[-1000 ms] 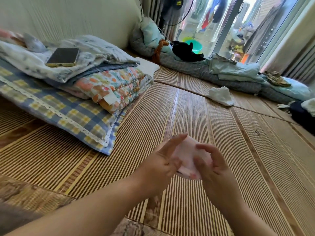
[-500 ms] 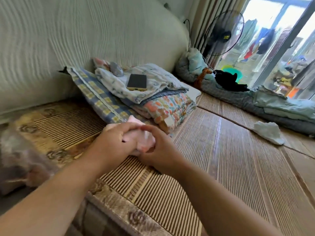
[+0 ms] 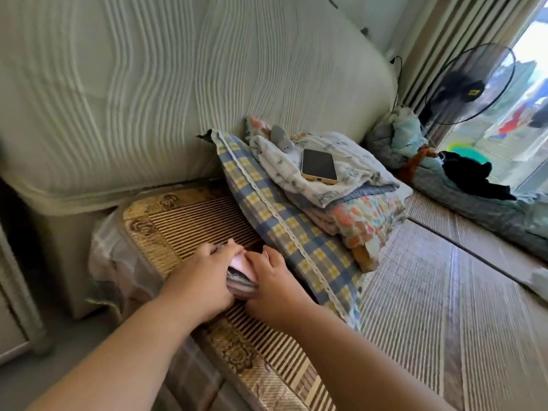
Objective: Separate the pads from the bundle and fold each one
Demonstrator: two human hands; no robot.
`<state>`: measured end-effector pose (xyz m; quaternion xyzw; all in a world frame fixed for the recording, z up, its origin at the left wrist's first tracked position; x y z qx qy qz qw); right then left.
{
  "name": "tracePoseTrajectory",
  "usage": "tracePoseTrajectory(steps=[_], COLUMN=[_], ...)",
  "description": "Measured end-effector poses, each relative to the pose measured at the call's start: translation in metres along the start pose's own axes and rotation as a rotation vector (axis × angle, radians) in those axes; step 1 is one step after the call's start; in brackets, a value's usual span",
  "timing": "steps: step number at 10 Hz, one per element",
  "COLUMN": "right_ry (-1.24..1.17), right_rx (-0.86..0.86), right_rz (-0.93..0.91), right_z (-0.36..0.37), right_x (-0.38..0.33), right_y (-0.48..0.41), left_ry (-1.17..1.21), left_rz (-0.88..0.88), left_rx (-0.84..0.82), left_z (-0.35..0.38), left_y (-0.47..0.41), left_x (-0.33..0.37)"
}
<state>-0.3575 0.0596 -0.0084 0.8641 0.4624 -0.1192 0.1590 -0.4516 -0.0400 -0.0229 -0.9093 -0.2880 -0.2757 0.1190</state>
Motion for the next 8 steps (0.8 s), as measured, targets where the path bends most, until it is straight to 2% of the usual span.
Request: tracePoseTrajectory(steps=[5, 7, 8], right_ry=[0.021, 0.033, -0.095], right_rx=[0.04, 0.098, 0.184], right_rz=[0.015, 0.069, 0.078], right_z=[-0.025, -0.026, -0.039], right_x=[-0.013, -0.002, -0.001], right_y=[0.038, 0.041, 0.048], left_ry=[0.09, 0.07, 0.13], left_rz=[-0.012, 0.024, 0.091], left_rx=[0.046, 0.188, 0.297], left_z=[-0.012, -0.019, -0.026], left_y=[0.016, 0.019, 0.021], left_x=[0.003, 0.017, 0.032])
Point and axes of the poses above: each hand's wrist, its own y-axis away from the middle knuckle, its own z-axis out of the palm, x = y × z, the point moved 3 cm from there along -y, towards the middle knuckle, and after that the axes turned 6 degrees about z, right-handed, at the moved point
